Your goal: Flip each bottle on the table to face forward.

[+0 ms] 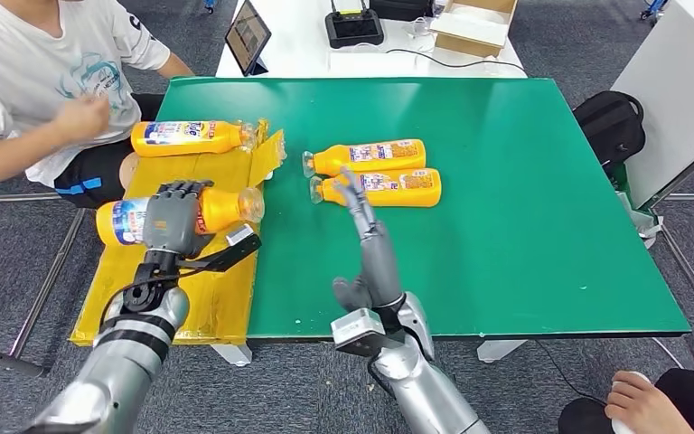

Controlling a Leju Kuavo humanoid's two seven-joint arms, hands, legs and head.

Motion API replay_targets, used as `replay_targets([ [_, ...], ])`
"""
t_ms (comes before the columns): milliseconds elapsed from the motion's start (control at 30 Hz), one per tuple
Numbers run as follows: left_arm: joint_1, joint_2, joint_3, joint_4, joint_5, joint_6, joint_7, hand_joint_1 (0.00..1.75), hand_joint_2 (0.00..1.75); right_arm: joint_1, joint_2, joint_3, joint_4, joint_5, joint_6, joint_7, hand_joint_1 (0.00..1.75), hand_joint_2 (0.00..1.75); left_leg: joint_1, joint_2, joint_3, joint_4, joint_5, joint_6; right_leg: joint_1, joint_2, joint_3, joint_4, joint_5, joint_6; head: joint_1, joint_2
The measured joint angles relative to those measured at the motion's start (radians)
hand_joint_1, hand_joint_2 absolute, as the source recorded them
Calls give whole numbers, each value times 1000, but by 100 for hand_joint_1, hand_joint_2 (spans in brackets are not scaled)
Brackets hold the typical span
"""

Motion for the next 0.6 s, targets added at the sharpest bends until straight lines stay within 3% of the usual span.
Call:
replay_targets([
  [100, -55, 33, -76, 113, -6, -48, 23, 175, 175, 9, -2, 5, -46, -18, -43, 0, 0, 0, 0, 2, 0, 0, 0, 0, 0, 1, 0, 0, 0, 0, 0, 0],
  [300, -108, 73, -180, 234, 5, -201, 25, 175, 175, 20, -7, 12, -66, -19, -32, 0, 0, 0, 0, 2, 0, 0, 0, 0, 0, 1, 0, 0, 0, 0, 0, 0],
  [433, -116, 91, -209, 275, 9, -266, 15, 175, 175, 27, -9, 12, -65, -16, -14, 0, 0, 175, 0, 2, 0, 0, 0, 0, 0, 1, 0, 0, 0, 0, 0, 0],
  [600, -135, 99, -216, 303, 41, -351, 7, 175, 175, 30, -8, 12, -53, -9, 16, 0, 0, 175, 0, 2, 0, 0, 0, 0, 0, 1, 1, 0, 0, 0, 0, 0],
])
